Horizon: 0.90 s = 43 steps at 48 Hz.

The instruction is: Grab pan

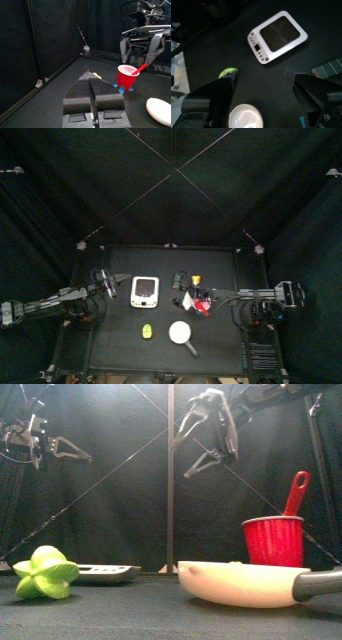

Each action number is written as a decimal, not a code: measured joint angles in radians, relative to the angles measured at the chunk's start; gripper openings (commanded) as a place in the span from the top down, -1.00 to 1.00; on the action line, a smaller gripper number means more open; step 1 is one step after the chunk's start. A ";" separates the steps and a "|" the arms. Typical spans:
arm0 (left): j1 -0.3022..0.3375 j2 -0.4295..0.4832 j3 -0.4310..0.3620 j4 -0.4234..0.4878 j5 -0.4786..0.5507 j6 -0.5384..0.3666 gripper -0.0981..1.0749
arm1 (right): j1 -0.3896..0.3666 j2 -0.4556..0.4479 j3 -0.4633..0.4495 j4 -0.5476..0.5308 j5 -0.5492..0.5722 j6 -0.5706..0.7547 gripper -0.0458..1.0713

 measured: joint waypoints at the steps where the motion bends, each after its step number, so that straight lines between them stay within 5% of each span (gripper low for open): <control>1: -0.005 0.000 -0.002 0.002 0.000 0.002 0.76 | 0.009 -0.017 0.017 -0.011 -0.018 -0.002 -0.94; 10: -0.104 0.003 -0.003 0.025 0.000 0.003 0.54 | 0.051 -0.155 0.186 -0.127 -0.244 0.000 -0.94; 19: -0.255 0.034 -0.003 0.025 0.000 -0.002 0.18 | -0.029 -0.235 0.321 -0.169 -0.405 -0.005 -0.94; 35: -0.426 0.175 -0.052 -0.066 -0.002 -0.002 -0.51 | -0.083 -0.347 0.399 -0.229 -0.518 -0.025 -0.94; 43: -0.502 0.296 -0.120 -0.092 -0.003 -0.005 -0.59 | -0.083 -0.351 0.423 -0.235 -0.623 -0.023 -0.94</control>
